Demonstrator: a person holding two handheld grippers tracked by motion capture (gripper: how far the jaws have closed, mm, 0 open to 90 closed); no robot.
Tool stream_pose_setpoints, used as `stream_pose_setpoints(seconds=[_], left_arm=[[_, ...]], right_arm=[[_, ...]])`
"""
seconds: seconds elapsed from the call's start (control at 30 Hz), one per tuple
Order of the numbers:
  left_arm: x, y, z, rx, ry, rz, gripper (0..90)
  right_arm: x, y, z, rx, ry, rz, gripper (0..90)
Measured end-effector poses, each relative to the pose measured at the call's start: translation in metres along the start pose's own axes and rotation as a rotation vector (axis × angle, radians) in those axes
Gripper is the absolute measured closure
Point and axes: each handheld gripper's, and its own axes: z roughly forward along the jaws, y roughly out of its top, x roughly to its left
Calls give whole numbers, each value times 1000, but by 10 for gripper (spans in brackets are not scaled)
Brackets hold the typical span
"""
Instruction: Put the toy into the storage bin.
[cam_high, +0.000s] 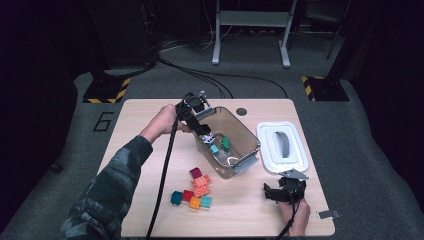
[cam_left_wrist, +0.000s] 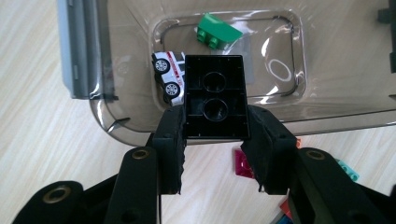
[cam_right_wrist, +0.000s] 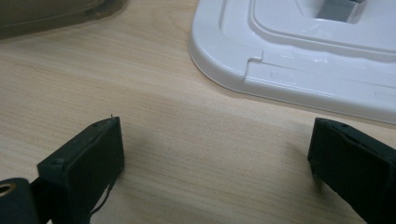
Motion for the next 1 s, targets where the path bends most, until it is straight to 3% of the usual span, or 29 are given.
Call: stream_pose_setpoints(seconds=[0.23, 0.33, 0.6, 0.8, 1.0], left_arm=[[-4, 5, 7, 48, 19, 10, 591], [-4, 6, 9, 67, 4, 8, 590], [-4, 4, 11, 80, 5, 1, 583], [-4, 0, 10, 72, 7, -10, 476], [-7, -13, -1, 13, 13, -11, 326]], right_arm=[[0, 0, 0, 0, 0, 0, 27], [0, 0, 0, 0, 0, 0, 27], [0, 0, 0, 0, 1, 0, 27], [0, 0, 0, 0, 1, -1, 27], [0, 0, 0, 0, 1, -1, 28]])
